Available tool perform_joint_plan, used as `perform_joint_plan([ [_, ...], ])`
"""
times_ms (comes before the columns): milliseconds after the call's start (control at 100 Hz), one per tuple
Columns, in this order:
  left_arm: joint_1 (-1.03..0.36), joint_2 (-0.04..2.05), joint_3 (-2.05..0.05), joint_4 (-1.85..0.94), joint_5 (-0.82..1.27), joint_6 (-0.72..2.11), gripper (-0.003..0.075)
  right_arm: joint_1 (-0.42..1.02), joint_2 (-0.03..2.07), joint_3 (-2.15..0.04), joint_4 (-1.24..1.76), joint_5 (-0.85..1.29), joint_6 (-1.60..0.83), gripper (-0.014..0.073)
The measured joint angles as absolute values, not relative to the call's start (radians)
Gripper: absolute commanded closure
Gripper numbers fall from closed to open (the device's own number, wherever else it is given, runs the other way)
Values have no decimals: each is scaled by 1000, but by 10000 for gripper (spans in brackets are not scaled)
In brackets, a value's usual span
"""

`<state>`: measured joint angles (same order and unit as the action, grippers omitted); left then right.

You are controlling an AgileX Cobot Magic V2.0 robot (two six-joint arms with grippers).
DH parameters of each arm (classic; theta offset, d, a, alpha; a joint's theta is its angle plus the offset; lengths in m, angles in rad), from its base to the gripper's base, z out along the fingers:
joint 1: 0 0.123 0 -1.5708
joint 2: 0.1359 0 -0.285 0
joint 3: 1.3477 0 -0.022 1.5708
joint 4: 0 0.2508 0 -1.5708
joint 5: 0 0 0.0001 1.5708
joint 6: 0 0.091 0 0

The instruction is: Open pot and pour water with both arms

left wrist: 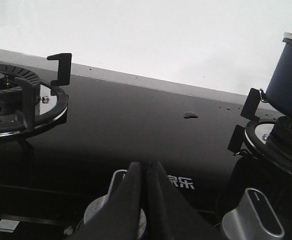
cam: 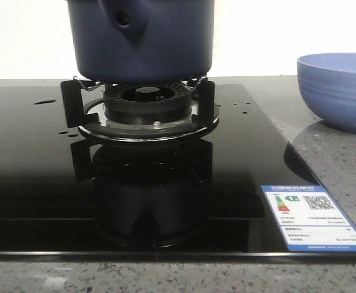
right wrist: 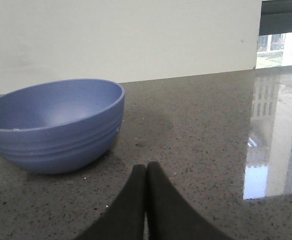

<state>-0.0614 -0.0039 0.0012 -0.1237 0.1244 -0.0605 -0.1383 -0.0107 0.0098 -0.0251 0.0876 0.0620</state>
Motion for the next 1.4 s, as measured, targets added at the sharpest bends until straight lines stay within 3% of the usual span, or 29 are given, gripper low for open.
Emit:
perform_joint_plan([
  [1030, -61, -4, 1, -124, 124, -60, 739, -138, -11, 10, -25, 88, 62, 645],
  [1400, -61, -4, 1, -163, 124, -60, 739, -138, -11, 10, 116, 88, 62, 645],
])
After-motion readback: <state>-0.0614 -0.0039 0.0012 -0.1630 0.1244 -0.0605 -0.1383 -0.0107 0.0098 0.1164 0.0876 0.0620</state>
